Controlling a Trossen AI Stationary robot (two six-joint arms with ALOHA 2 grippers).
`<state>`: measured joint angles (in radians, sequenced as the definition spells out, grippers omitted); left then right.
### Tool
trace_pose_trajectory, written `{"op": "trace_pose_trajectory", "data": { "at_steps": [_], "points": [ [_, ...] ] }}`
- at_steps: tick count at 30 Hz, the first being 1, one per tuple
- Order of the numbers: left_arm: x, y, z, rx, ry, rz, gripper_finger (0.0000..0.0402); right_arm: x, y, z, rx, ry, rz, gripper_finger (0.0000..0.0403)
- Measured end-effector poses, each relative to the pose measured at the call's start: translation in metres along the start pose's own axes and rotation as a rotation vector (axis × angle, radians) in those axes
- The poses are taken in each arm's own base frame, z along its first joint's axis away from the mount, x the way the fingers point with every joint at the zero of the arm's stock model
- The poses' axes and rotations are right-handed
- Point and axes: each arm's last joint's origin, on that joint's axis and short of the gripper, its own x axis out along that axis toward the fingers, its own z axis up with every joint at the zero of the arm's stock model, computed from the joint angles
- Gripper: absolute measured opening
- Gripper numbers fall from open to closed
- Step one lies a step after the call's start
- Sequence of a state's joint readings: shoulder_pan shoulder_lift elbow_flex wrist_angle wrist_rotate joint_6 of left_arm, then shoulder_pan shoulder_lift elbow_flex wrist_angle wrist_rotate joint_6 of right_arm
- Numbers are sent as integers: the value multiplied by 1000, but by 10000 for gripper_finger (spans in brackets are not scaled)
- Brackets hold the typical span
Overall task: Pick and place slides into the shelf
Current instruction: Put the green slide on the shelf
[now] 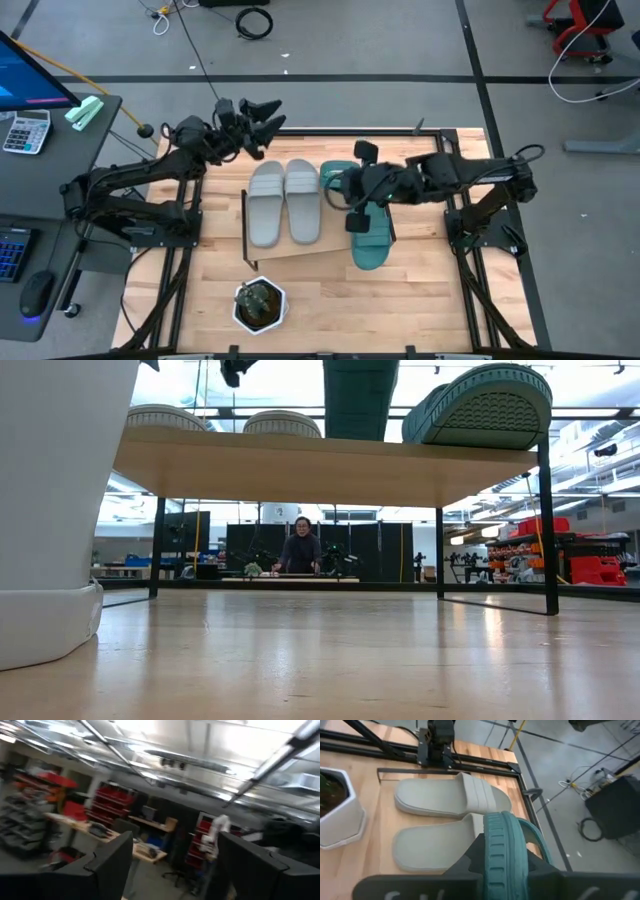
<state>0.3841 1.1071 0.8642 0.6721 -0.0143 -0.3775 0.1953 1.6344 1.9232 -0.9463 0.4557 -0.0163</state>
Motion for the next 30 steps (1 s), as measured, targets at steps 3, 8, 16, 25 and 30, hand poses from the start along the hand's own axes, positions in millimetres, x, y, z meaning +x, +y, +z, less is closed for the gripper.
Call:
{"op": "trace_pose_trajectory", "data": {
  "at_steps": [3,8,16,25,30],
  "points": [
    [-2,-8,0,-5,17,-37,293,6,12,-1,-30,15,-27,35],
    [-15,-30,10,68,35,-188,293,8,24,-2,-75,27,-24,35],
    [-60,-48,14,72,334,-185,293,4,24,-3,-116,27,-36,35],
    [-76,-77,38,-11,610,-190,288,6,27,-5,-188,51,-44,35],
    [-73,-95,50,33,731,-211,267,7,26,-7,-170,63,-66,35]
  ]
}}
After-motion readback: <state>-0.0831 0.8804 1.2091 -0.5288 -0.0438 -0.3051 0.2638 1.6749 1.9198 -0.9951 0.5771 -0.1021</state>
